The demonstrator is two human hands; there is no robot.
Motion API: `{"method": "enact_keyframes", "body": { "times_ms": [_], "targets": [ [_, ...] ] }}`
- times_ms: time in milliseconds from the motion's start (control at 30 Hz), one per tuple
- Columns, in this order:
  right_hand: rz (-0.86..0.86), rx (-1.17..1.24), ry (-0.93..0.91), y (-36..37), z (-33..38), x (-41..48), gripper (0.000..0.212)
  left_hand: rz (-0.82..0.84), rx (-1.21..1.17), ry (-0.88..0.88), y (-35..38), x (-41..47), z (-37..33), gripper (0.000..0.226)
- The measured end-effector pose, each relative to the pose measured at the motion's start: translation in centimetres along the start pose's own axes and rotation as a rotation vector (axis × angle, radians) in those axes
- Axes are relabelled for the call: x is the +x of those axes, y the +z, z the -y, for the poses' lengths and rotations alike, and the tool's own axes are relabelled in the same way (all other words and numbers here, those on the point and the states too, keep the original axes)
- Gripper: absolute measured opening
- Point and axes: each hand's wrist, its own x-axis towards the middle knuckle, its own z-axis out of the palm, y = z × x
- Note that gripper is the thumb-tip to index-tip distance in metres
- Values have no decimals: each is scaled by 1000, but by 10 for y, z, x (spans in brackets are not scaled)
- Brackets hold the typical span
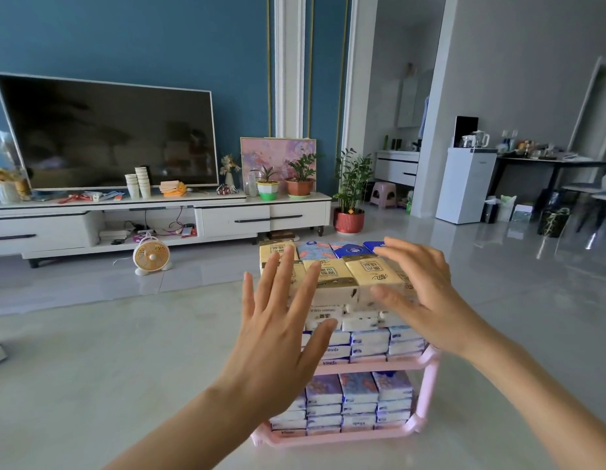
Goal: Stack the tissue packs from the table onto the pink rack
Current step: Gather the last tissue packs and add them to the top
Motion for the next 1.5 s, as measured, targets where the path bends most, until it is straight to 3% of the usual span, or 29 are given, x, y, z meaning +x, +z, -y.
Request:
{"method": "enact_keyframes", "body": {
  "times_ms": [67,167,267,400,533,633,800,1000,1200,1367,1500],
  "targets": [
    [-101,68,-72,-3,18,-5,63,-29,-42,-5,-7,-3,4,63],
    [-107,198,-178,-1,60,-11,44,-101,-70,-6,-21,-18,21,61],
    [-2,272,-283,19,106,-12,39,-133,-45,-70,-36,-49,59,59],
    [213,374,-381,82,167,2,46,-121,23,-289,-57,-110,127,66],
    [373,455,-367,165,222,13,50,-99,121,-585,-76,-188,193,81],
    [538,467,-307,222,253,15,42,-106,127,-813,-88,-244,233,73],
    [735,455,-207,296,284,15,38,-111,166,-991,-93,-309,291,70],
    [837,422,-217,369,313,30,38,-234,30,-1211,-83,-314,356,107],
    [825,414,-223,443,358,78,42,-360,-128,-1182,-74,-306,422,130],
    [778,416,-174,519,415,131,45,-264,-179,-1122,-77,-315,445,133],
    [817,167,-234,584,448,157,61,-299,-120,-1059,-71,-320,454,126]
  ]
}}
